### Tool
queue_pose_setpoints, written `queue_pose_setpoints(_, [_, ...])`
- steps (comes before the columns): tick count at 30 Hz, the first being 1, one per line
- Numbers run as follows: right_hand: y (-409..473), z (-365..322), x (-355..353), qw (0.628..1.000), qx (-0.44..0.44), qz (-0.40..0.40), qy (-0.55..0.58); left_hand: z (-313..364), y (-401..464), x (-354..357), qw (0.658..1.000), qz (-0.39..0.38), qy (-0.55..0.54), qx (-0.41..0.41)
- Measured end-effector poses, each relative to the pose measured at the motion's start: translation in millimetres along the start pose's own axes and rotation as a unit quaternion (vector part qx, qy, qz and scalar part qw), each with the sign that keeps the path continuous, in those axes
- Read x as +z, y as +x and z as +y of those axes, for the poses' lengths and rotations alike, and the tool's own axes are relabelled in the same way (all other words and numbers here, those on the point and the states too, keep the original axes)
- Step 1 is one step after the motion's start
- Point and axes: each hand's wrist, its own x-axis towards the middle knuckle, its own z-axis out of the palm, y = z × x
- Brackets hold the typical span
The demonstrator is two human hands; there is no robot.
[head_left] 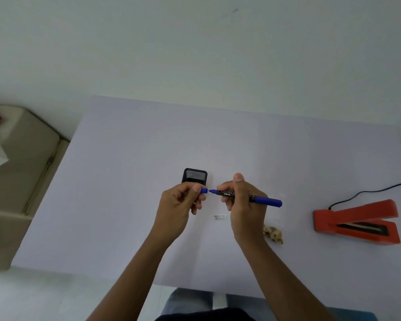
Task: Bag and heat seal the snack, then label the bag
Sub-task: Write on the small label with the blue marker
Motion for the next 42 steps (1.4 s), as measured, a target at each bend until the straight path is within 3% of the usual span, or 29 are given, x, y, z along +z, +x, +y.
queue_pose_setpoints(14, [5, 1, 14, 0.997, 0.027, 0.013, 0.067, 12, 4, 12, 0.999, -0.031, 0.033, 0.017])
queue_pose_setpoints(18, [15, 8, 24, 0.996, 0.041, -0.021, 0.077, 14, 12, 8, 1.0, -0.019, 0.003, 0.015])
queue_pose_setpoints(21, [30, 22, 31, 0.99, 0.046, -0.108, 0.073, 10, 26, -2, 1.0, 0.018, 0.001, 0.007])
queue_pose_setpoints(23, [41, 37, 35, 0.985, 0.079, -0.132, 0.074, 0, 44, -13, 0.995, 0.075, 0.061, 0.011])
queue_pose_setpoints(26, [53, 68, 35, 0.984, 0.152, -0.085, 0.048, -18, 72, -35, 0.971, 0.167, 0.171, 0.021])
queue_pose_setpoints(28, [56, 92, 31, 0.985, 0.169, -0.045, -0.012, -33, 87, -51, 0.948, 0.186, 0.257, 0.018])
queue_pose_setpoints(32, [54, 128, 25, 0.974, 0.169, -0.037, -0.144, -66, 115, -69, 0.902, 0.149, 0.405, 0.004])
queue_pose_setpoints(37, [53, 152, 30, 0.956, 0.201, -0.073, -0.199, -75, 135, -53, 0.845, 0.008, 0.534, -0.008])
queue_pose_setpoints(39, [53, 158, 34, 0.953, 0.201, -0.086, -0.209, -80, 141, -47, 0.844, -0.025, 0.536, -0.026])
queue_pose_setpoints(42, [54, 166, 36, 0.951, 0.198, -0.089, -0.218, -92, 147, -39, 0.877, 0.005, 0.477, -0.053])
